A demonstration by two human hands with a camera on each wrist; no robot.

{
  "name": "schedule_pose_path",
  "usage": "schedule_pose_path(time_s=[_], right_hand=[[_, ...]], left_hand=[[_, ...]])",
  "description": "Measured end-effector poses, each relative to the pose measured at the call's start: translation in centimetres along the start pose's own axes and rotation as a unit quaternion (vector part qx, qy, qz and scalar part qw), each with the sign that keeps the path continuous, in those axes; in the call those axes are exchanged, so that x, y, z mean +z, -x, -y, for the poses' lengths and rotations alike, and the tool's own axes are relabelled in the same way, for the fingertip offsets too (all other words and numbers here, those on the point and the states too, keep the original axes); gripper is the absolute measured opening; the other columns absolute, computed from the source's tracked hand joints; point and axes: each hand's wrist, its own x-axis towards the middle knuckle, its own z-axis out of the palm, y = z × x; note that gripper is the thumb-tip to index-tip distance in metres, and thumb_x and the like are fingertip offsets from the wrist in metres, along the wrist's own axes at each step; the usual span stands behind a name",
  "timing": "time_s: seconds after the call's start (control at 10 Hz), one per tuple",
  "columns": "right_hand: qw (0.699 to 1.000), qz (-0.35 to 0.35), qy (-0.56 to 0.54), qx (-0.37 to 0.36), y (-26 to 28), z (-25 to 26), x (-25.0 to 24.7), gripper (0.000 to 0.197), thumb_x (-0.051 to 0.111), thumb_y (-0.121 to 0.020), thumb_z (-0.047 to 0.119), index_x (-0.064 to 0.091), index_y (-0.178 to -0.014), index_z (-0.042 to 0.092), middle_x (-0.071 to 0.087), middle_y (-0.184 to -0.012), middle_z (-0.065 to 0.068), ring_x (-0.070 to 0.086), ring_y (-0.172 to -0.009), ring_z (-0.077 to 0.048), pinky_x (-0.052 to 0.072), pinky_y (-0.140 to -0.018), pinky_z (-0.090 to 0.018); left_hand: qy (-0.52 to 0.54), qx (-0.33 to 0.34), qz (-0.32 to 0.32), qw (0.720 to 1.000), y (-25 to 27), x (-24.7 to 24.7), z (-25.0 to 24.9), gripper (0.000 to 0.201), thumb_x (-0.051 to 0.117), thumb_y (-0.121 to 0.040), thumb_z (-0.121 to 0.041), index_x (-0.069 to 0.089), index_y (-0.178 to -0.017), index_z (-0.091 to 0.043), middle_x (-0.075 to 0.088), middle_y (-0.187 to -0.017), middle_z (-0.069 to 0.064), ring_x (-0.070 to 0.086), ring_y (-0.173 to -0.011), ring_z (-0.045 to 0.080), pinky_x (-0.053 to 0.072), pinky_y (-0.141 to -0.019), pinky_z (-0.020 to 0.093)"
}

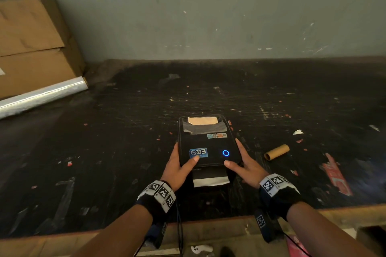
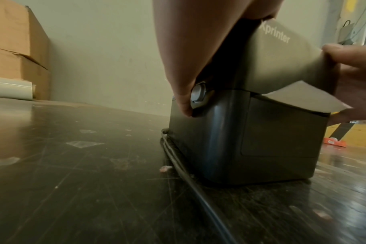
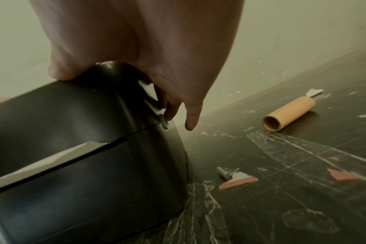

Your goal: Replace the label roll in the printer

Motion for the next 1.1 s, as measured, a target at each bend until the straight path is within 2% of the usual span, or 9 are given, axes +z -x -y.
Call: schedule_pose_path(time_s=[0.1, 0.2, 0.4, 0.5, 0.8, 0.9, 1.0, 1.1], right_hand=[[1.000, 0.000, -0.008, -0.002, 0.0, 0.1, 0.0, 0.091, 0.056, -0.086, 0.044, -0.012, -0.146, 0.033, 0.018, -0.157, 0.001, 0.028, -0.140, -0.022, 0.033, -0.110, -0.045], [1.000, -0.001, -0.008, -0.003, 0.1, 0.1, 0.1, 0.092, 0.056, -0.086, 0.044, -0.013, -0.146, 0.035, 0.018, -0.157, 0.001, 0.028, -0.139, -0.023, 0.034, -0.109, -0.049], [1.000, 0.002, -0.007, -0.005, 0.1, 0.1, 0.1, 0.093, 0.056, -0.085, 0.047, -0.013, -0.146, 0.035, 0.014, -0.158, 0.000, 0.024, -0.141, -0.023, 0.030, -0.111, -0.047], [1.000, -0.002, -0.011, -0.001, 0.0, 0.0, 0.1, 0.093, 0.057, -0.085, 0.046, -0.013, -0.146, 0.036, 0.015, -0.158, 0.001, 0.026, -0.141, -0.024, 0.034, -0.109, -0.050], [1.000, -0.001, -0.014, 0.006, -0.6, -0.6, 0.1, 0.095, 0.058, -0.083, 0.050, -0.014, -0.144, 0.040, 0.013, -0.159, 0.001, 0.026, -0.141, -0.026, 0.032, -0.109, -0.055], [1.000, 0.007, -0.010, 0.017, -0.5, -0.6, 0.1, 0.095, 0.058, -0.082, 0.050, -0.014, -0.144, 0.040, 0.013, -0.158, 0.001, 0.026, -0.141, -0.026, 0.032, -0.109, -0.054], [0.998, 0.007, 0.056, 0.006, -0.5, -0.3, -0.4, 0.095, 0.059, -0.082, 0.049, -0.006, -0.148, 0.030, 0.015, -0.158, -0.001, 0.025, -0.141, -0.024, 0.033, -0.110, -0.049], [0.978, -0.122, 0.144, -0.087, 0.0, 0.5, -2.1, 0.080, 0.064, -0.080, 0.045, 0.024, -0.145, 0.023, 0.030, -0.152, 0.000, 0.032, -0.138, -0.017, 0.034, -0.111, -0.040]], left_hand=[[0.001, 0.000, 0.002, 1.000, 0.0, 0.0, 0.0, 0.076, 0.063, -0.083, -0.041, 0.019, -0.144, -0.034, 0.047, -0.137, -0.008, 0.048, -0.123, 0.011, 0.040, -0.106, 0.035], [0.004, 0.000, 0.005, 1.000, 0.0, 0.0, 0.1, 0.076, 0.063, -0.083, -0.041, 0.018, -0.145, -0.034, 0.045, -0.137, -0.009, 0.047, -0.123, 0.009, 0.038, -0.102, 0.030], [0.005, 0.000, 0.011, 1.000, -0.1, -0.1, 0.2, 0.078, 0.064, -0.081, -0.045, 0.018, -0.144, -0.038, 0.043, -0.144, -0.004, 0.045, -0.128, 0.013, 0.038, -0.110, 0.044], [0.001, 0.007, 0.009, 1.000, -0.1, -0.1, 0.3, 0.079, 0.064, -0.079, -0.048, 0.020, -0.143, -0.038, 0.044, -0.143, -0.006, 0.046, -0.127, 0.012, 0.038, -0.109, 0.042], [0.010, 0.011, -0.002, 1.000, 0.1, 0.0, 0.1, 0.070, 0.063, -0.084, -0.038, 0.023, -0.142, -0.035, 0.045, -0.135, -0.010, 0.046, -0.123, 0.009, 0.039, -0.103, 0.031], [0.001, 0.009, 0.004, 1.000, 0.3, 0.2, -0.1, 0.071, 0.063, -0.084, -0.038, 0.022, -0.143, -0.033, 0.045, -0.135, -0.010, 0.046, -0.123, 0.009, 0.038, -0.104, 0.031], [-0.005, -0.011, 0.025, 1.000, 0.0, -0.4, -0.2, 0.073, 0.062, -0.083, -0.043, 0.023, -0.144, -0.032, 0.044, -0.138, -0.011, 0.045, -0.124, 0.009, 0.037, -0.107, 0.034], [-0.031, -0.047, -0.031, 0.998, 2.1, -1.6, 1.7, 0.056, 0.057, -0.088, -0.039, 0.036, -0.139, -0.026, 0.046, -0.131, -0.010, 0.045, -0.119, 0.007, 0.035, -0.102, 0.026]])
